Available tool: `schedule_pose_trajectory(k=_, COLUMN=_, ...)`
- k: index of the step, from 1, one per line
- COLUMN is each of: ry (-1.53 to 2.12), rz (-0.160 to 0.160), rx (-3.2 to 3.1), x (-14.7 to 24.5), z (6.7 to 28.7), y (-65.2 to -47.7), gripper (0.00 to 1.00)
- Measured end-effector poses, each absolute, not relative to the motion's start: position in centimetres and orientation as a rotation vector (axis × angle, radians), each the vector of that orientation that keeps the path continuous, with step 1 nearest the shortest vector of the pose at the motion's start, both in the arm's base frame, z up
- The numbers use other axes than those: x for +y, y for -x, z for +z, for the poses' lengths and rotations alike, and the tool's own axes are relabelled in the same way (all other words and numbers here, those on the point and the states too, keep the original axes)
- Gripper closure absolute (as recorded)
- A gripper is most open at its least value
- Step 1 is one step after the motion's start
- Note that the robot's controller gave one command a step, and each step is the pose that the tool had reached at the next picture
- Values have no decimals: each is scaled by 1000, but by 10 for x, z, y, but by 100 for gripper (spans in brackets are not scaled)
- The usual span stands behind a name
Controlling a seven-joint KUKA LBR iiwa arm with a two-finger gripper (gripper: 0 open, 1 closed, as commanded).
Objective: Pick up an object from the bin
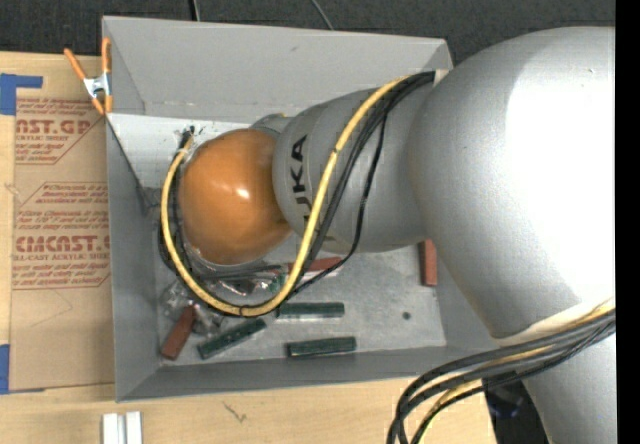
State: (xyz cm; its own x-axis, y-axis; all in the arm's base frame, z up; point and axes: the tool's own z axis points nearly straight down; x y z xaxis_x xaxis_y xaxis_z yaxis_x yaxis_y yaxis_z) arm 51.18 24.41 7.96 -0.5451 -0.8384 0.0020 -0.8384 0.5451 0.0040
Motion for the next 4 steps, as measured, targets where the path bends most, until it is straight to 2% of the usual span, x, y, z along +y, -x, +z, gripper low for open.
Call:
schedule_pose_trajectory(k=2, ry=-1499, rz=-2, rx=-2763, x=245, z=107, y=-513, gripper=100)
schedule_pose_trajectory(k=4, ry=-1499, rz=-2, rx=-2763, x=245, z=124, y=-512, gripper=100)
